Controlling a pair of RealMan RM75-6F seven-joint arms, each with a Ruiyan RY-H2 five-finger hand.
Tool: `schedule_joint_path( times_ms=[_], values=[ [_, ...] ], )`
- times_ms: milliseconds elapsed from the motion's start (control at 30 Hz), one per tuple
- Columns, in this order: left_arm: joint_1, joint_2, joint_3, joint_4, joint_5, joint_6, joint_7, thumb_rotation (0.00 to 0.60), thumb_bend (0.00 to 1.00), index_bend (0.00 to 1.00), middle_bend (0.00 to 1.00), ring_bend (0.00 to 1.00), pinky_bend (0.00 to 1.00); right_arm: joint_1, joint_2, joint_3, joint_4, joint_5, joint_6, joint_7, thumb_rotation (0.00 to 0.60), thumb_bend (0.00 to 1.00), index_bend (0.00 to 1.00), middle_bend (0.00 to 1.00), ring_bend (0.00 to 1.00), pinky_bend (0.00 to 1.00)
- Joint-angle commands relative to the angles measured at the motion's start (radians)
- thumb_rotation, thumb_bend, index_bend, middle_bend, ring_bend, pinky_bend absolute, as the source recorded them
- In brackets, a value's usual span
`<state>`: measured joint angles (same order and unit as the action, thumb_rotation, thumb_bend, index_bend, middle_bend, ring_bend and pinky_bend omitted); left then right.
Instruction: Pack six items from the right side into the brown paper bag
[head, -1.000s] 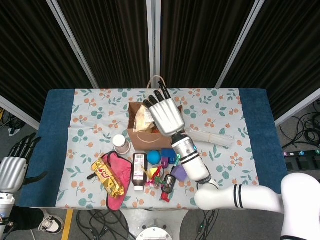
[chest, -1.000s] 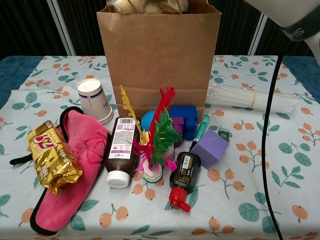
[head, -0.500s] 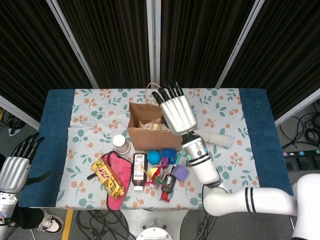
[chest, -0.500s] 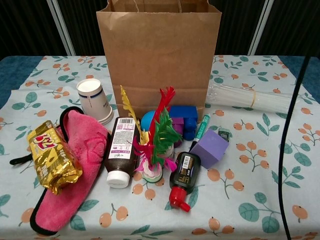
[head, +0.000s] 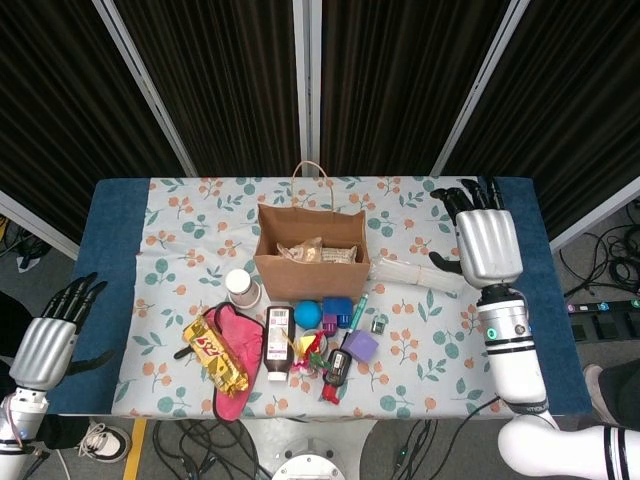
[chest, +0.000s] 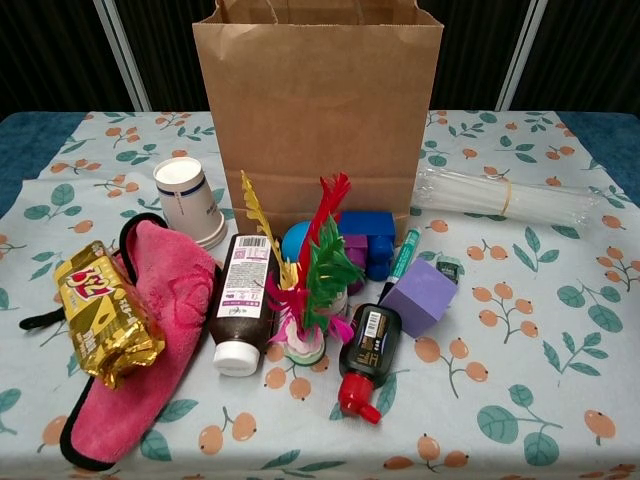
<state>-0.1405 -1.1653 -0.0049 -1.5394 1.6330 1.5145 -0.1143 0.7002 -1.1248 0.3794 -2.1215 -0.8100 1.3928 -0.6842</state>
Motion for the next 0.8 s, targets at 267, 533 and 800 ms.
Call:
schedule_joint_path(
  times_ms=[267,533,800],
  values=[
    [-0.001,0.017,0.001,-0.015,-0.002,0.000,0.019,0.600,0.02,0.10,0.13,0.03,0.15,0.019,-0.197,-0.150,0.422,0.180,-0.319,0.135,0.600,0.00,0.20,0.23,0.09,0.00],
    [-0.004,0.017,0.001,-0.021,-0.005,-0.007,0.030,0.600,0.02,0.10,0.13,0.03,0.15,0.094,-0.338,-0.166,0.582,0.263,-0.365,0.061,0.600,0.00,0.20,0.22,0.09,0.00],
    [-0.002,0.018,0.001,-0.016,-0.008,-0.005,0.029,0.600,0.02,0.10,0.13,0.03,0.15,0.138,-0.434,-0.162,0.701,0.312,-0.368,0.016,0.600,0.00,0.20,0.22,0.09,0.00]
  ],
)
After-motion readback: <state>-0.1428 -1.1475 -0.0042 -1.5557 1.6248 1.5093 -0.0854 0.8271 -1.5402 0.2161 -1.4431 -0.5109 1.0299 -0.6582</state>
